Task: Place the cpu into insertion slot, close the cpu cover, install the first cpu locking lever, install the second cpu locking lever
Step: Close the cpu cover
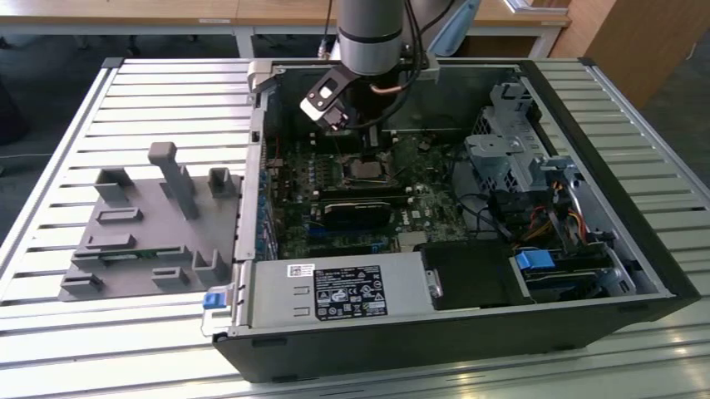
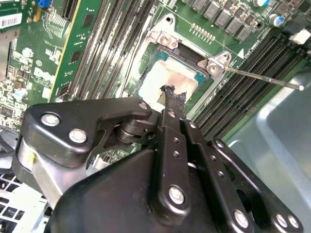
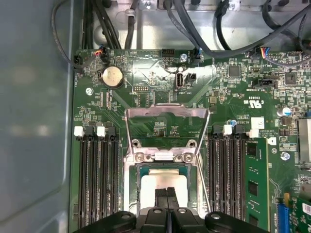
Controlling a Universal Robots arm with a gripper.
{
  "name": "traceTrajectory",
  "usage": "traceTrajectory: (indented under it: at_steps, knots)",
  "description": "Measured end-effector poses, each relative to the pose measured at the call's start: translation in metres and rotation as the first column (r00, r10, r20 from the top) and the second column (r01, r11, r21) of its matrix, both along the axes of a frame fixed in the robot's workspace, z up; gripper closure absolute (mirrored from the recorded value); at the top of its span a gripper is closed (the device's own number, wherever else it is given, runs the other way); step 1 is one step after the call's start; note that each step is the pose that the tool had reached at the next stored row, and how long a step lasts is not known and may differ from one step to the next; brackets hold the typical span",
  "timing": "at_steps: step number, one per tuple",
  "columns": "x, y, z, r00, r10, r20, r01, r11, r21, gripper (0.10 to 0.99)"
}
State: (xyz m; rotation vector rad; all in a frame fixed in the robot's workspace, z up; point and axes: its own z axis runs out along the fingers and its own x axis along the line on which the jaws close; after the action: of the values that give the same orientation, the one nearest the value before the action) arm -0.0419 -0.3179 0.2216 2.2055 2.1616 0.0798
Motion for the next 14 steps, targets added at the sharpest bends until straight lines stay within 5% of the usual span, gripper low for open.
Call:
traceTrajectory:
  at_steps: [6, 14]
  knots:
    - [0.0001, 0.0000, 0.0127, 1.0000, 0.000, -0.0073, 0.000, 1.0000, 0.000, 0.980]
    - [0.0001, 0.0000, 0.0309, 1.0000, 0.000, -0.0082, 0.000, 1.0000, 0.000, 0.980]
